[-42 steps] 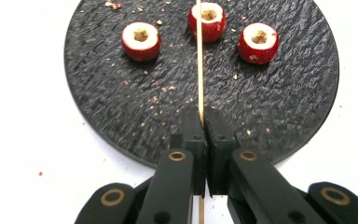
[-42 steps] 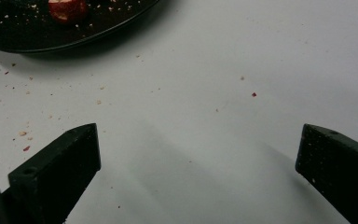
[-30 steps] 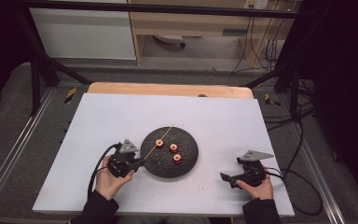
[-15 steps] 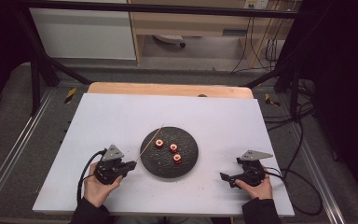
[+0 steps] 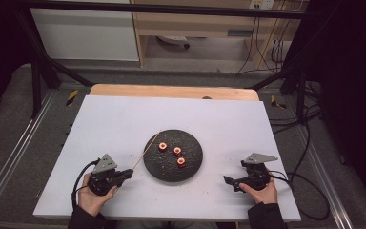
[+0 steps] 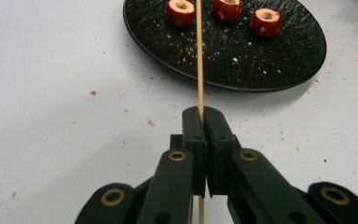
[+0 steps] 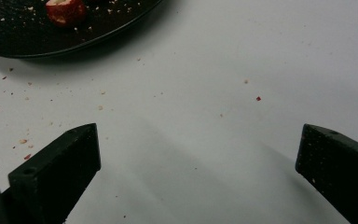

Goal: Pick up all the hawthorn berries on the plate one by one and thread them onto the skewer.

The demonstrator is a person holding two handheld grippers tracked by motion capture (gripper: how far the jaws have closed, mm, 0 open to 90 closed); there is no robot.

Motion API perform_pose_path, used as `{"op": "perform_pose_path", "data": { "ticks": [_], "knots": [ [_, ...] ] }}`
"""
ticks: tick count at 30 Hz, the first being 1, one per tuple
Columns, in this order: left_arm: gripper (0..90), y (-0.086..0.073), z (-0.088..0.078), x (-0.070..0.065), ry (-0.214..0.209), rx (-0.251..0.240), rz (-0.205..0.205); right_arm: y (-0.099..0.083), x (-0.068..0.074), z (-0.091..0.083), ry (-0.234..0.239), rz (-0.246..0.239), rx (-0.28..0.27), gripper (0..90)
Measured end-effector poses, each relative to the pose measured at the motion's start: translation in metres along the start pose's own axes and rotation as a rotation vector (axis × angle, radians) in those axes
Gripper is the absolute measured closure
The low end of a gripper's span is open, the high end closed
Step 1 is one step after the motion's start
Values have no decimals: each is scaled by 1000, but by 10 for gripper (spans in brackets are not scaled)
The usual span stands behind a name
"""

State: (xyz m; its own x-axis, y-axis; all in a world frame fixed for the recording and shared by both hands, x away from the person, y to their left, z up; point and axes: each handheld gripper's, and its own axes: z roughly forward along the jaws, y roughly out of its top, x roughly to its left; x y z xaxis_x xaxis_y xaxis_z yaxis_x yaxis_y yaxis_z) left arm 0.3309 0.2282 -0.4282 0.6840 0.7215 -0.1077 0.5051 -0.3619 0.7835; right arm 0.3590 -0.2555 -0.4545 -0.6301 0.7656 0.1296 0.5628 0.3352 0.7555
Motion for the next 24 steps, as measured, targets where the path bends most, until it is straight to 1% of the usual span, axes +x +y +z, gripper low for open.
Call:
{"op": "perform_pose_path", "data": {
  "ticks": [2, 4, 6, 13, 16, 17, 18, 19, 20, 21, 22, 23, 24],
  "knots": [
    [882, -1, -1, 0, -2, -2, -1, 1, 1, 1, 0, -1, 4, 7],
    [882, -2, -3, 1, -4, -17, 0, 3, 3, 2, 5, 8, 4, 7],
    [882, -4, -4, 1, -5, -24, 4, 5, 4, 3, 0, 3, 10, 7],
    [882, -7, -5, 1, -16, -28, 10, 12, 10, 3, 0, -5, 11, 7],
    [882, -8, -5, 0, -25, -30, 15, 19, 16, 5, 4, -4, 4, 8],
    [882, -8, -5, 0, -25, -30, 15, 19, 16, 5, 4, -4, 4, 8],
    [882, -9, -5, 0, -26, -33, 14, 24, 19, 5, 12, -9, 4, 7],
    [882, -9, -6, 0, -30, -33, 15, 24, 19, 5, 12, -9, 4, 7],
    [882, -10, -6, -1, -31, -35, 20, 29, 23, 6, 16, -12, 5, 7],
    [882, -10, -6, -1, -31, -35, 20, 29, 23, 6, 16, -12, 5, 7],
    [882, -10, -6, -2, -32, -32, 26, 33, 27, 7, 21, -23, 6, 7],
    [882, -10, -6, -2, -32, -32, 26, 33, 27, 7, 21, -23, 6, 7],
    [882, -11, -7, -1, -36, -33, 25, 38, 31, 8, 22, -31, 10, 6]
  ]
}}
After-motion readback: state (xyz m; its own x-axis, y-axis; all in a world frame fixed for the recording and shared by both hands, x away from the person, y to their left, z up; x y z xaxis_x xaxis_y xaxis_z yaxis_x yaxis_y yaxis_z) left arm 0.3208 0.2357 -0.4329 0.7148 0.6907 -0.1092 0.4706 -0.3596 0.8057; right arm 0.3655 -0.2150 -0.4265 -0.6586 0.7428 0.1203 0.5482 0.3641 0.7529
